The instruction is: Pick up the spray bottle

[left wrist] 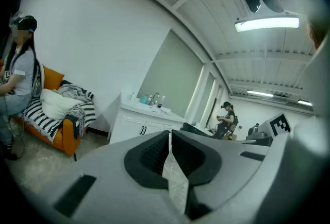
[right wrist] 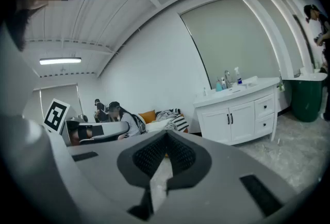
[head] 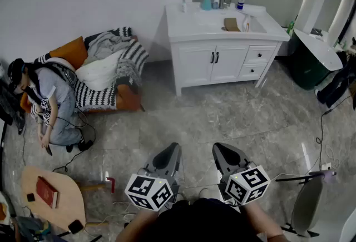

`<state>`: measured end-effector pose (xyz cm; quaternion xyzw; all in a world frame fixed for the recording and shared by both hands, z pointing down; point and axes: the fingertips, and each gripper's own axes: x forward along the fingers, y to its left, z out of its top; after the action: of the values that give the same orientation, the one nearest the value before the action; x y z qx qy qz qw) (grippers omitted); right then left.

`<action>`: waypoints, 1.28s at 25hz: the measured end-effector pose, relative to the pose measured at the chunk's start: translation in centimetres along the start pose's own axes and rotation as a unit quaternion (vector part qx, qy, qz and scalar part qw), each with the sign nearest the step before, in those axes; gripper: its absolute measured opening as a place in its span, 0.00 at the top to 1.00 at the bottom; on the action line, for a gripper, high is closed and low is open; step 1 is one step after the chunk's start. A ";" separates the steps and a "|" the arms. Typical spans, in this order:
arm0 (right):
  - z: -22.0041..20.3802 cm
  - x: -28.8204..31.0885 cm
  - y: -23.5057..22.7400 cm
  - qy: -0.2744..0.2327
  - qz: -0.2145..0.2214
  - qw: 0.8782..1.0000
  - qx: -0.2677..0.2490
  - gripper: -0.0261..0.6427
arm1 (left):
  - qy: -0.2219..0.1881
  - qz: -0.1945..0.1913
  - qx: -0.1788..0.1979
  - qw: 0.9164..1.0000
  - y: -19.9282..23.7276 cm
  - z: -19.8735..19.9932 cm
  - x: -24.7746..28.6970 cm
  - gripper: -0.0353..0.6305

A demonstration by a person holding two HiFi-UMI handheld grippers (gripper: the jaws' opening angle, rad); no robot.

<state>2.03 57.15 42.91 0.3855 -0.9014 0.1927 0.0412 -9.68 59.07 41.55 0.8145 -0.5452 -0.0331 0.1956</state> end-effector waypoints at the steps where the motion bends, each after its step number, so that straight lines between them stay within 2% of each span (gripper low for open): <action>1: 0.1 0.0 -0.1 0.000 0.001 1.000 -0.002 0.95 | 0.000 0.002 -0.002 1.000 0.0 0.0 0.1 0.92; 17: 1.2 -1.0 -5.2 -0.001 0.015 1.000 -0.005 0.95 | -0.006 0.007 -0.017 1.000 -2.6 -0.4 5.2 0.92; 24: 1.0 -2.0 -9.2 0.006 0.006 1.000 -0.003 0.95 | -0.004 0.025 -0.003 1.000 -3.4 -1.1 7.5 0.92; 32: 1.3 -0.4 -11.1 0.014 0.011 1.000 0.011 0.95 | 0.009 0.031 0.002 0.999 -2.7 -1.0 10.3 0.92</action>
<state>10.27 49.97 45.11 0.3734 -0.9026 0.2087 0.0476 -2.87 51.01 43.16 0.7976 -0.5687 -0.0183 0.2002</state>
